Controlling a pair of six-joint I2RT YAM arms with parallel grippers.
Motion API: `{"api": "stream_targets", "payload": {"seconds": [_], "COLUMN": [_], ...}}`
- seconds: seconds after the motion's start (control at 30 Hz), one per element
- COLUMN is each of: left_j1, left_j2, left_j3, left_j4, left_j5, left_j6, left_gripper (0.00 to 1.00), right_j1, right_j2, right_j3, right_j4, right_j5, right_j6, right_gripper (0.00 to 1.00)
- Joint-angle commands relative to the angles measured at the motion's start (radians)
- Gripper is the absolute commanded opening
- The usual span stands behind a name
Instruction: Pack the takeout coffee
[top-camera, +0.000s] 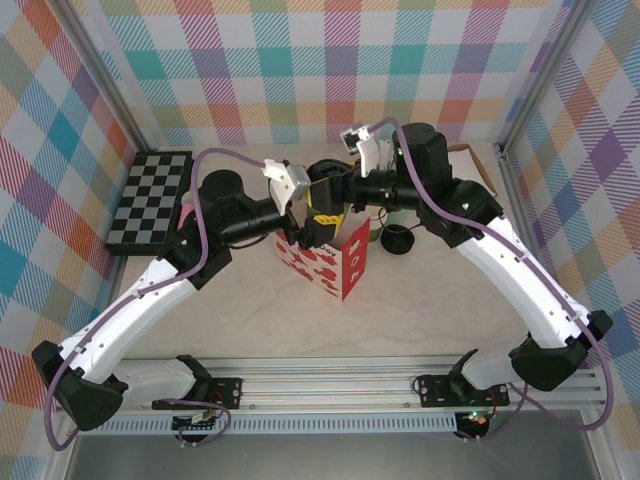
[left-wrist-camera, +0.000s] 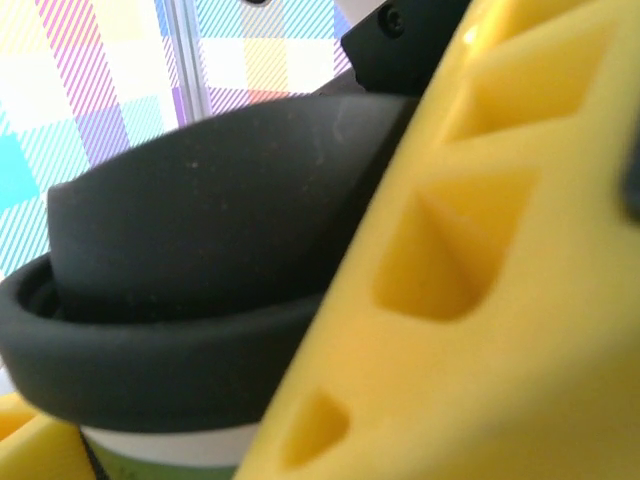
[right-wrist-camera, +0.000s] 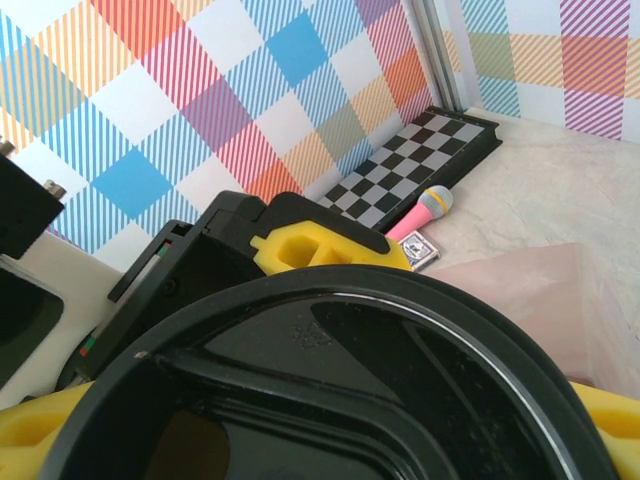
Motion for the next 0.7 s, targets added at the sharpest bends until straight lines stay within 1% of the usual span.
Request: {"api": "stream_targets", "payload": {"seconds": [0.0,0.1,0.17,0.2,0.33,0.4,0.43,0.5,0.53,0.57,0.67], "left_j1": [-0.004,-0.004,-0.004,-0.003,-0.004,-0.004,-0.004,-0.003,-0.003,-0.004,-0.002], "left_j2": [0.009,0.021,0.031,0.035,0.036,0.033,0.033,0.036,0.041,0.047,0.056], "left_j3": [-0.016,-0.013,-0.008,-0.004,-0.005,-0.004,0.000,0.020,0.039,0.059,0.084], "left_j4": [0.055,0.040,0.026,0.021,-0.003,-0.016,-0.025,-0.066,-0.098,-0.131,-0.193], "left_j5": [0.024,0.057,0.072,0.073,0.066,0.065,0.068,0.073,0.073,0.068,0.047], "left_j6": [0.005,0.014,0.019,0.025,0.048,0.059,0.068,0.096,0.117,0.143,0.222], "left_gripper": [0.91,0.91,0.86,0.83,0.62,0.56,0.51,0.42,0.39,0.36,0.35], "right_j1": [0.006,0.005,0.006,0.006,0.005,0.005,0.005,0.005,0.004,0.002,-0.013], "right_j2": [-0.052,-0.054,-0.053,-0.053,-0.060,-0.064,-0.064,-0.059,-0.050,-0.038,-0.010], "right_j3": [-0.008,-0.014,-0.017,-0.017,-0.021,-0.021,-0.018,0.006,0.035,0.074,0.171], "right_j4": [0.081,0.091,0.098,0.098,0.096,0.085,0.073,0.028,-0.027,-0.097,-0.302], "right_j5": [-0.018,-0.022,-0.029,-0.028,-0.015,0.000,0.007,0.014,0.019,0.037,0.085], "right_j6": [0.015,0.015,0.016,0.016,0.013,0.009,0.007,0.002,-0.004,-0.007,-0.014], "right_gripper": [0.46,0.46,0.46,0.46,0.47,0.47,0.48,0.57,0.64,0.68,0.76]}}
